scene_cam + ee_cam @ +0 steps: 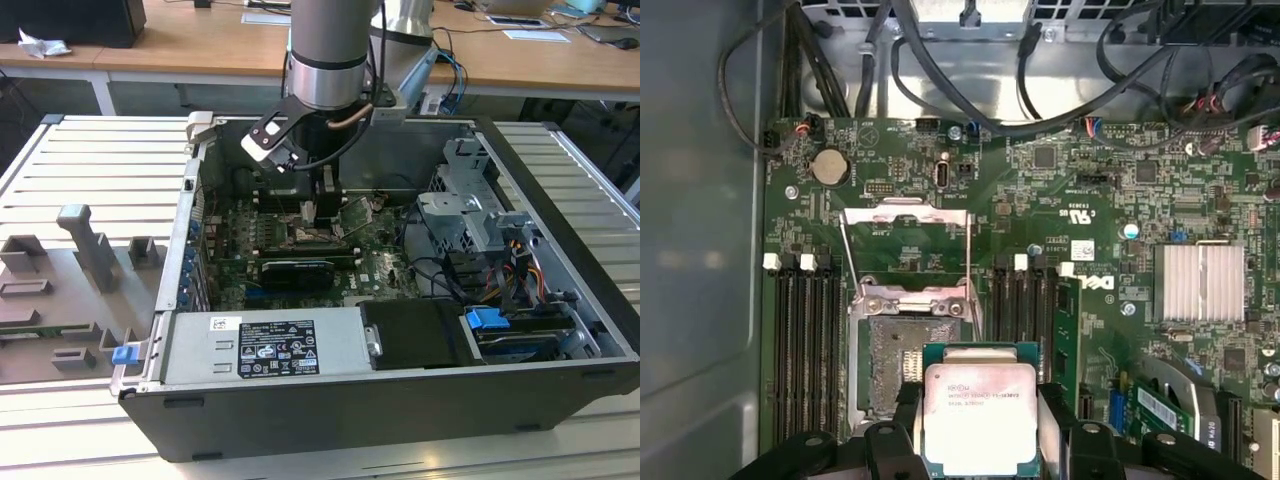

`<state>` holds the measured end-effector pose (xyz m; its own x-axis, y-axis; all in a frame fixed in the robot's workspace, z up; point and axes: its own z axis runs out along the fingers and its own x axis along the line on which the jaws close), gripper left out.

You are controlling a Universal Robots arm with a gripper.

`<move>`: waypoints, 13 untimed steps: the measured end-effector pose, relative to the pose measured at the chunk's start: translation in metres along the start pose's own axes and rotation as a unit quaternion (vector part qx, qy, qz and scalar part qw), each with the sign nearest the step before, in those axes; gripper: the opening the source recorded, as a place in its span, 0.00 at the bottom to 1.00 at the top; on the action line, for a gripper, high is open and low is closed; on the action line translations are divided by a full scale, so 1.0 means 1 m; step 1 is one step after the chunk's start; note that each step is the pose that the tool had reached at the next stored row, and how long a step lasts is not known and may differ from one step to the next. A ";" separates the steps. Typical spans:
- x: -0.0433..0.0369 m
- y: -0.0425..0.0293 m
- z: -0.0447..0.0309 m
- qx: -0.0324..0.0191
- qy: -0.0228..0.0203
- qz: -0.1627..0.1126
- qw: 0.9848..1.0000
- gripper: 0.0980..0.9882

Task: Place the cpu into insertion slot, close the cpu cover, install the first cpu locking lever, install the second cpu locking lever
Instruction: 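Place the cpu into insertion slot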

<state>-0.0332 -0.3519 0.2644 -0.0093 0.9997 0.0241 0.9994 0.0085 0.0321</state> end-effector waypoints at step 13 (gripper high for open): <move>0.0032 -0.0001 0.0049 0.001 0.000 0.000 1.000 0.50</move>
<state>-0.0331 -0.3485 0.2596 -0.0092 0.9997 0.0240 0.9995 0.0085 0.0303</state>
